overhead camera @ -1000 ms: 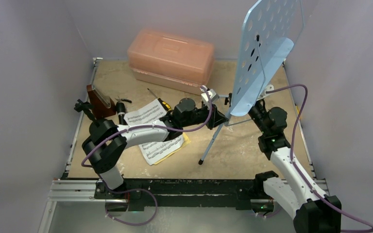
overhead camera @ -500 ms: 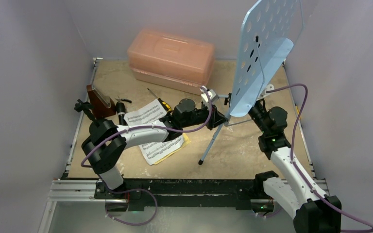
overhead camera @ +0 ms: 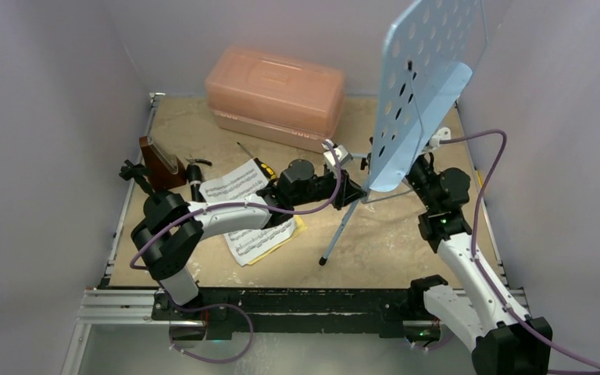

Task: Pack up the instrument practice props
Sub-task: Close the music stand at the center of the board.

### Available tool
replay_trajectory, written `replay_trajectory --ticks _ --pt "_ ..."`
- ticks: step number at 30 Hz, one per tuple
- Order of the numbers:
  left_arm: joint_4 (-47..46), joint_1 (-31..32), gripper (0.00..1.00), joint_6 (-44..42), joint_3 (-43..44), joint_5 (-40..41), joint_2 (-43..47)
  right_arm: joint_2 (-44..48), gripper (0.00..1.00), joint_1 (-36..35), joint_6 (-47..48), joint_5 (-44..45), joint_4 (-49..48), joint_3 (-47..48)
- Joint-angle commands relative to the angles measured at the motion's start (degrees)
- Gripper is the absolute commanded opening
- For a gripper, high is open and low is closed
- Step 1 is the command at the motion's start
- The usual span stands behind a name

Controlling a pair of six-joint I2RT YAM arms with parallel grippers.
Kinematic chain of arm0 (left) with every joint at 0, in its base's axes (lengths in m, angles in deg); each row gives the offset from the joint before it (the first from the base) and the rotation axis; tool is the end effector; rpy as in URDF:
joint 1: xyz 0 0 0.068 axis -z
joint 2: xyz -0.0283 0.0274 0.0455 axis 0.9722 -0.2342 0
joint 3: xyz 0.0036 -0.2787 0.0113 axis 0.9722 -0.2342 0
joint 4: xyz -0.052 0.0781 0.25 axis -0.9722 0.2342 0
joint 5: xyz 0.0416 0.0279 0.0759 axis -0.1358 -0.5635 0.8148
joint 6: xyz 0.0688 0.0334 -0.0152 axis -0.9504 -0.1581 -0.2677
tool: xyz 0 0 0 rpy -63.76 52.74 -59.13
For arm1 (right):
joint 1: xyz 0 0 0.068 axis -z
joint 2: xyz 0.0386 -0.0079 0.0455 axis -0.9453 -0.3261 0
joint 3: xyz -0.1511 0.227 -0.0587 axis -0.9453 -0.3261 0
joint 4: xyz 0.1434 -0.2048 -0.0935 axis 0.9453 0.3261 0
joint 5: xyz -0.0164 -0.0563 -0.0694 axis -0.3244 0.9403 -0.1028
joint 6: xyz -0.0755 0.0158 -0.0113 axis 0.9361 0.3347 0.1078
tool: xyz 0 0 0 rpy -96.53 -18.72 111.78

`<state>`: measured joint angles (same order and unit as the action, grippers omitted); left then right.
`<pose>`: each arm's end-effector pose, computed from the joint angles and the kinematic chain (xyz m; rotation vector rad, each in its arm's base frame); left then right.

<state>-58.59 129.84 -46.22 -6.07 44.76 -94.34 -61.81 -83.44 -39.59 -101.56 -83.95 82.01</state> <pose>0.2359 -0.3513 0.2587 0.7587 1.6677 -1.1998 0.2208 0.0696 0.3607 -0.2498 1.2357 0.6019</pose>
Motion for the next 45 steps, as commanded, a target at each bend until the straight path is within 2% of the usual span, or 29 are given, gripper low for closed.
replay_trajectory --ticks 1,11,20,22,28,31,38,45 --pt "3.8 0.4 0.00 -2.8 -1.4 0.0 0.2 2.3 0.34 -0.3 -2.6 -0.9 -19.8 8.5" --pt "4.0 0.4 0.00 -3.0 -1.2 -0.1 0.1 2.1 0.35 -0.2 -1.8 -0.9 -20.2 10.9" --pt "4.2 0.4 0.00 -3.3 -1.4 0.0 0.6 1.6 0.33 -0.2 -2.1 -0.2 -20.6 9.3" --pt "4.1 0.4 0.00 -3.4 -1.2 0.1 1.0 1.8 0.30 -0.2 -2.2 -0.2 -20.6 9.0" --pt "3.1 0.5 0.00 -4.3 0.2 0.3 2.6 2.0 0.06 -0.2 -1.8 -0.8 -19.6 9.0" --pt "3.1 0.4 0.00 -5.3 2.6 0.3 3.0 2.6 0.00 -0.2 -1.4 -0.7 -18.9 8.8" --pt "3.1 0.4 0.00 -8.5 9.1 1.1 4.1 4.0 0.00 -0.2 -0.4 -0.3 -17.0 9.1" --pt "-2.9 0.4 0.00 -10.6 10.9 2.7 4.2 5.2 0.00 -0.2 -0.5 -0.1 -15.9 8.7"
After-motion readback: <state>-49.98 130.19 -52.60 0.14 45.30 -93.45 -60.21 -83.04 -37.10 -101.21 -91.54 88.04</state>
